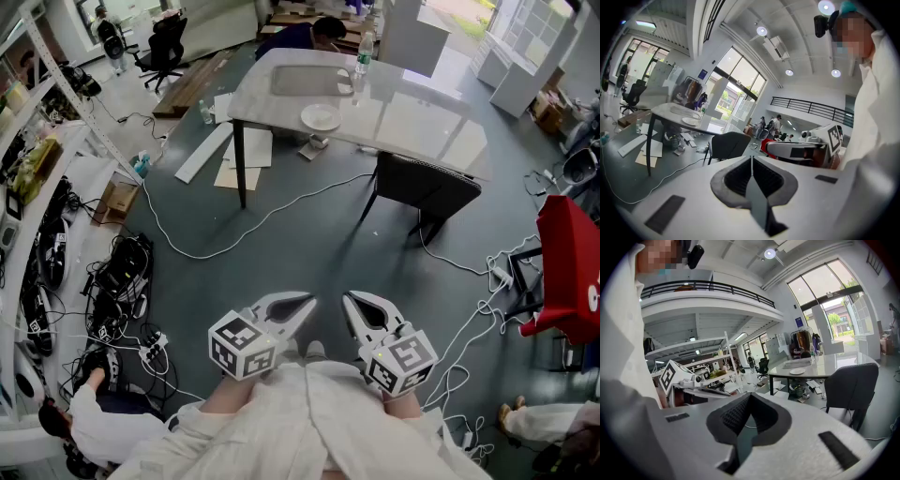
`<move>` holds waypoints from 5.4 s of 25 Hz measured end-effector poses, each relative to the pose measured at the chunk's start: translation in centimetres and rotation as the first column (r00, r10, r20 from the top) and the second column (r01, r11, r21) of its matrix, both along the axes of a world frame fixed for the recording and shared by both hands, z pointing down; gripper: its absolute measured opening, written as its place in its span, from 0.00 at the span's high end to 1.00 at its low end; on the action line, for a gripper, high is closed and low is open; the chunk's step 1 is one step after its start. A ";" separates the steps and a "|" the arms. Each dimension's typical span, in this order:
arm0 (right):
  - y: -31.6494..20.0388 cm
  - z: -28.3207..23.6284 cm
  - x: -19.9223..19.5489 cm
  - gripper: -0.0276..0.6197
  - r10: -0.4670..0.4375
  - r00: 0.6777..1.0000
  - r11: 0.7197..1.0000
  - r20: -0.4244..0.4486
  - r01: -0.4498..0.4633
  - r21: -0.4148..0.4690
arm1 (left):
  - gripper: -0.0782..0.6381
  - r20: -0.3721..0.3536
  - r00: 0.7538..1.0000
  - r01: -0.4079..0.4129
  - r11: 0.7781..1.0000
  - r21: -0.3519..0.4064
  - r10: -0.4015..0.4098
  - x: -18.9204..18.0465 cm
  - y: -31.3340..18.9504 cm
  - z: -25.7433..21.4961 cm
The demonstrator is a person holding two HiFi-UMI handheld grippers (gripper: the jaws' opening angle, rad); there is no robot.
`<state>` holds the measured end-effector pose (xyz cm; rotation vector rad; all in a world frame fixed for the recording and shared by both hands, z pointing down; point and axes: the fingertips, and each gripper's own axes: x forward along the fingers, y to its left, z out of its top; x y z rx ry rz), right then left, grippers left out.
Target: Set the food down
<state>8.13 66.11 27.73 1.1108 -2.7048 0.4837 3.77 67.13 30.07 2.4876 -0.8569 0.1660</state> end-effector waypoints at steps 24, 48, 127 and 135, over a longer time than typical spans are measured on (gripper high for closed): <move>-2.1 -0.2 2.3 0.95 -0.006 1.000 0.999 0.006 0.006 0.045 | 0.86 0.000 0.995 0.095 0.986 0.133 -0.096 4.3 -3.5 -2.2; -20.5 1.0 -0.8 0.95 0.013 0.998 1.000 0.066 -0.014 0.012 | 0.86 0.035 0.997 0.059 0.994 0.090 -0.062 0.5 -21.3 -0.6; -73.0 6.5 -2.0 0.95 0.050 0.999 0.980 0.002 -0.048 -0.195 | 0.86 0.068 0.998 0.026 0.987 -0.162 -0.015 -2.5 -70.8 4.9; -72.6 7.3 -2.6 0.95 0.106 0.994 0.965 0.007 -0.101 -0.244 | 0.86 0.059 0.998 -0.007 0.978 -0.208 0.020 -4.2 -71.2 5.6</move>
